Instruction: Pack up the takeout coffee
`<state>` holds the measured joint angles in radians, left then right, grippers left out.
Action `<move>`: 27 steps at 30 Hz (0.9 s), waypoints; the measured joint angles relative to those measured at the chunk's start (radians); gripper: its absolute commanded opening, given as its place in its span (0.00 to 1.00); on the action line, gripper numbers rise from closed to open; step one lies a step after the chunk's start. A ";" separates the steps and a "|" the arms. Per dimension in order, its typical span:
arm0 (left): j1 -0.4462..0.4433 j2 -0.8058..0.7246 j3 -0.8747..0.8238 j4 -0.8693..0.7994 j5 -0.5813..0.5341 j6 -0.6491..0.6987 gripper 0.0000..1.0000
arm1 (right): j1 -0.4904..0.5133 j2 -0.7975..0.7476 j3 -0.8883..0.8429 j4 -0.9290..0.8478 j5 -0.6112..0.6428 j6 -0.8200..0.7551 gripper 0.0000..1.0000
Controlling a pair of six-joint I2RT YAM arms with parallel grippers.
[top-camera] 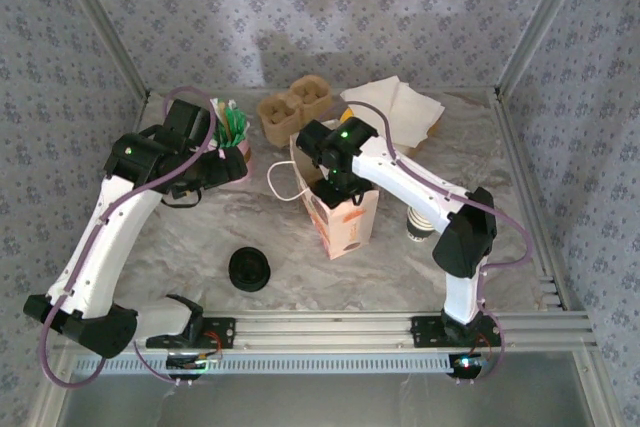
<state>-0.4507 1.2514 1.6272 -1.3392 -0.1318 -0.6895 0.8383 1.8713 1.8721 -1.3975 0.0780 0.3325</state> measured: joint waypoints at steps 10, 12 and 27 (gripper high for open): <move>0.000 0.000 0.002 -0.012 0.000 0.000 0.96 | -0.001 -0.002 -0.055 0.053 -0.012 0.000 0.64; 0.000 0.000 0.005 -0.021 -0.001 0.000 0.96 | -0.002 -0.003 -0.068 0.064 -0.011 0.000 0.64; 0.000 0.001 0.026 -0.042 -0.015 0.000 0.97 | -0.013 -0.010 -0.128 0.131 -0.015 -0.011 0.65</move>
<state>-0.4507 1.2526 1.6531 -1.3808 -0.1467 -0.6891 0.8257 1.8614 1.7443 -1.2667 0.0628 0.3218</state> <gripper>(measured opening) 0.967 0.645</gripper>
